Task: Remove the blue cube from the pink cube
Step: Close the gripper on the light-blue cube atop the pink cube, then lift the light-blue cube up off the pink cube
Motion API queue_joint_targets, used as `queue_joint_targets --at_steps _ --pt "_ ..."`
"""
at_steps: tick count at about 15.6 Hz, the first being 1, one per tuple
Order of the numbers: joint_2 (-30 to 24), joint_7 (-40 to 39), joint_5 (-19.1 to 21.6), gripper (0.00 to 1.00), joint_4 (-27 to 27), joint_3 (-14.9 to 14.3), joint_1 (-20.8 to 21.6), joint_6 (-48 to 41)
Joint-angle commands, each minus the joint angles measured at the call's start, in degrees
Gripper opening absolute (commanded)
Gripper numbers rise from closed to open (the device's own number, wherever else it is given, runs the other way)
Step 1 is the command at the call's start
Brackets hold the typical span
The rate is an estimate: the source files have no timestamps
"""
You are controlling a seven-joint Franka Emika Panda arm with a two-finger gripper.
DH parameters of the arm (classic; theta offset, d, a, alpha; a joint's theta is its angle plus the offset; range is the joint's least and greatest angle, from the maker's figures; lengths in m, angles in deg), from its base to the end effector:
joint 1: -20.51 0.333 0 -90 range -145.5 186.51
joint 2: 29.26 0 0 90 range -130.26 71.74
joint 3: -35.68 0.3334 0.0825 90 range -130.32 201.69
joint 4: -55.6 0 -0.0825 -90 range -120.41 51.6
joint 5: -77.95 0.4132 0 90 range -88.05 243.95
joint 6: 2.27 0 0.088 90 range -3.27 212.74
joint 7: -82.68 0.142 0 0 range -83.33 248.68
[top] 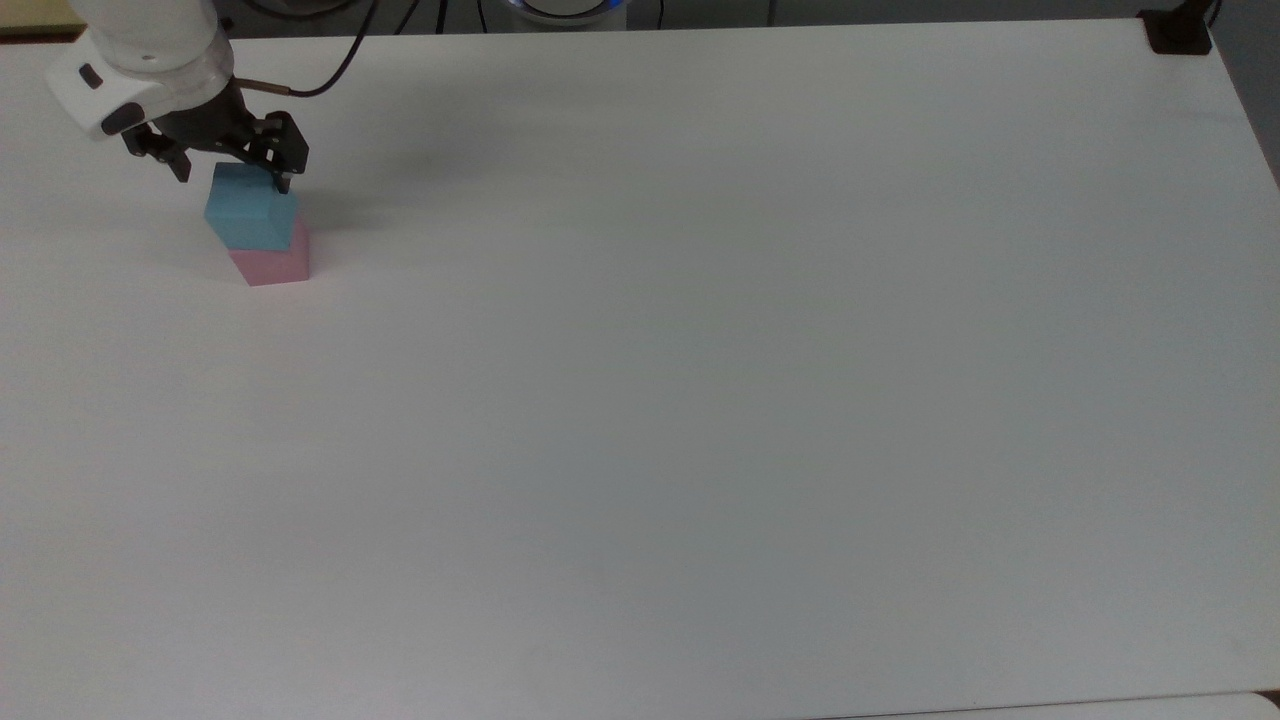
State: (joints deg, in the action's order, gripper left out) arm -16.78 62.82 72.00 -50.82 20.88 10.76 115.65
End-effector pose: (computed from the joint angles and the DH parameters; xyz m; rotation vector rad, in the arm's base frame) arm 0.5808 -0.2682 0.3750 3.0080 -0.0408 -0.0989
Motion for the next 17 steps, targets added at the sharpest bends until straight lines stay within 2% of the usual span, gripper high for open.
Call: queue_joint_targets --at_steps 1,2,3,5,8,11,14,17 --pt "-0.44 1.75 -0.56 0.85 -1.51 0.65 0.26 1.62" --pt "-0.44 1.75 -0.56 0.73 -1.42 1.00 0.26 1.18" --pt "-0.61 1.75 -0.47 0.50 -1.42 1.09 0.26 1.00" --pt "-0.70 1.84 -0.47 0.29 -0.99 2.23 0.35 -1.18" --pt "-1.84 1.32 -0.47 0.27 -0.54 2.32 0.26 -3.65" --pt "-2.37 0.09 -0.47 0.27 2.43 2.32 -0.27 -6.55" --pt "-0.37 -0.62 -0.03 0.27 6.56 2.32 -0.18 -6.29" --pt "2.63 -0.18 3.56 0.27 11.84 2.32 0.87 -6.38"
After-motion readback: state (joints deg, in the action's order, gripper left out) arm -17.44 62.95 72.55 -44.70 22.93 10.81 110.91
